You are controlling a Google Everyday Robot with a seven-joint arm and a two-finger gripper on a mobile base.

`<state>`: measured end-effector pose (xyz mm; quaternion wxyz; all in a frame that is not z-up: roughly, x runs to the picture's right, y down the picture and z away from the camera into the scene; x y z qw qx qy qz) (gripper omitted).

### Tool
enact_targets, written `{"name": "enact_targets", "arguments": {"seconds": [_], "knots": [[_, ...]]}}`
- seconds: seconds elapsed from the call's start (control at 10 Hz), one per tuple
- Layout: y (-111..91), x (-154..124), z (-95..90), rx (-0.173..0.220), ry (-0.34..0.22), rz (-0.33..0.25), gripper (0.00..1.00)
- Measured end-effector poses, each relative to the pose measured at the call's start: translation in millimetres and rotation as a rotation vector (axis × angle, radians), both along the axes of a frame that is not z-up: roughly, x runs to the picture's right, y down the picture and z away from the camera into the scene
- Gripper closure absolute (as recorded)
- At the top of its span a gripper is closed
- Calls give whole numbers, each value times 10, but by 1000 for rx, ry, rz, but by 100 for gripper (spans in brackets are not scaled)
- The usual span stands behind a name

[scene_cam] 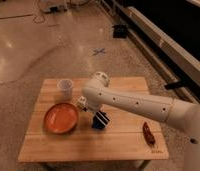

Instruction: Place the eraser on the white sponge

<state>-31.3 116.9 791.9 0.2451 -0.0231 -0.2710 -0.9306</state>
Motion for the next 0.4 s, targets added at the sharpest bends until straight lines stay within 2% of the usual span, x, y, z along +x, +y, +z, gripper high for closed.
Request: {"name": "enact_targets", "arguments": {"seconds": [0.3, 0.4], "knots": [[-32, 81, -37, 5, 13, 0, 20], [-56, 140, -53, 3, 19, 16, 20]]}}
